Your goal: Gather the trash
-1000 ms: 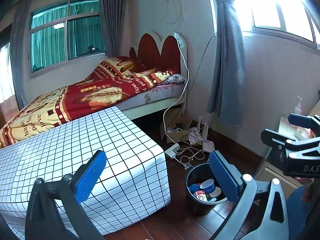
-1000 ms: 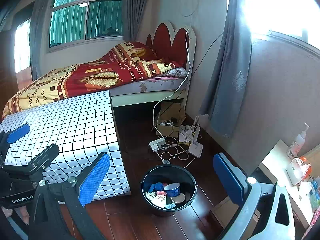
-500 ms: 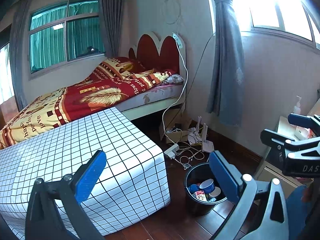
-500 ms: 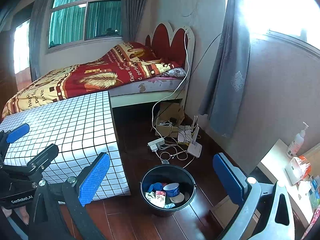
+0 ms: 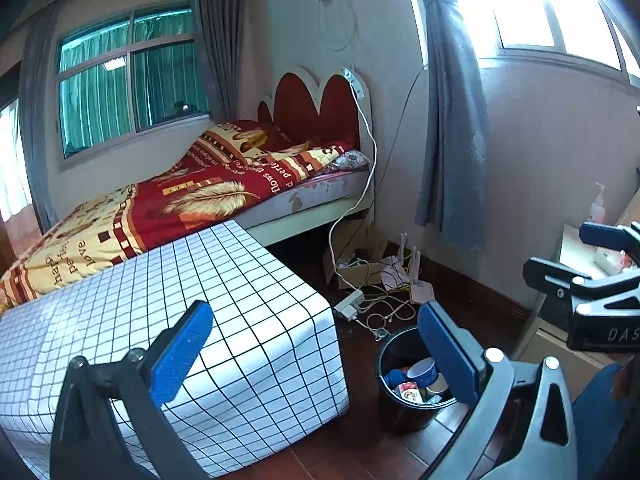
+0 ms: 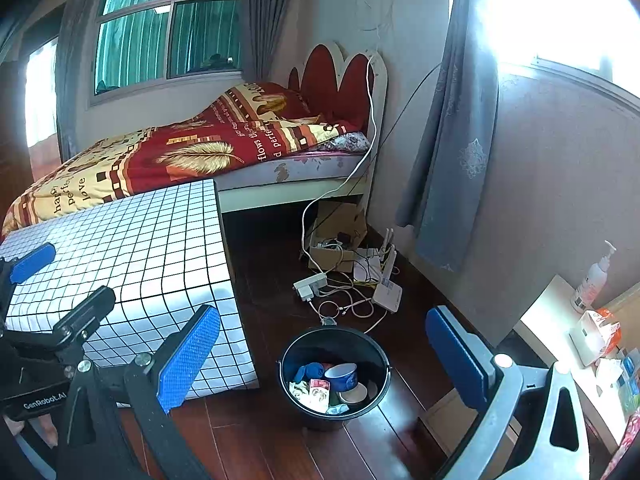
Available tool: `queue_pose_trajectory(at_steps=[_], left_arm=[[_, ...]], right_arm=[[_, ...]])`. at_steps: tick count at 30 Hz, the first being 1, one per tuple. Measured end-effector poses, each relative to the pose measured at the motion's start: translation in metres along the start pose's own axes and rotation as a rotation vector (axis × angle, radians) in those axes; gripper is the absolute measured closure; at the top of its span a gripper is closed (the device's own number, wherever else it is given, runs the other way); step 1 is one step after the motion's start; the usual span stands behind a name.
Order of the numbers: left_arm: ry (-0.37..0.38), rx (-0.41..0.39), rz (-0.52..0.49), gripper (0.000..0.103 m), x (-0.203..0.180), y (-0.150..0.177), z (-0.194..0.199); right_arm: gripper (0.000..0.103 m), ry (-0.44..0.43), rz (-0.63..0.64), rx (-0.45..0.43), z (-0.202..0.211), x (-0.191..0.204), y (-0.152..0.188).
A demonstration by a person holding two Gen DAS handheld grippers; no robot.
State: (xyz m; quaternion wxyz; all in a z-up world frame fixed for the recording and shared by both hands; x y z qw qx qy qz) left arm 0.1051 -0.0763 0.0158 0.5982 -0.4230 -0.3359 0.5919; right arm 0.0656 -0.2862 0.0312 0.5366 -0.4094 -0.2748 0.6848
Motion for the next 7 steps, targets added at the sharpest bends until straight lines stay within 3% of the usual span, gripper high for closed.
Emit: queue_pose_trajectory(at_steps=[7], left_arm=[[0.041,0.005,-0.024,0.000,-0.011,0.003,0.000]], right_arm=[[0.000,-0.001,-0.012,0.004,0.000,-0.002,0.001]])
Point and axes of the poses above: each gripper's, at about its wrist camera, not at the fingertips, and z roughly against the way its jaws point, x to its left, y to its underside, the point moved 10 cm from there along -z, roughly the way its jaws point, and after that the axes turned 12 degrees about z, right-handed, at the moved point
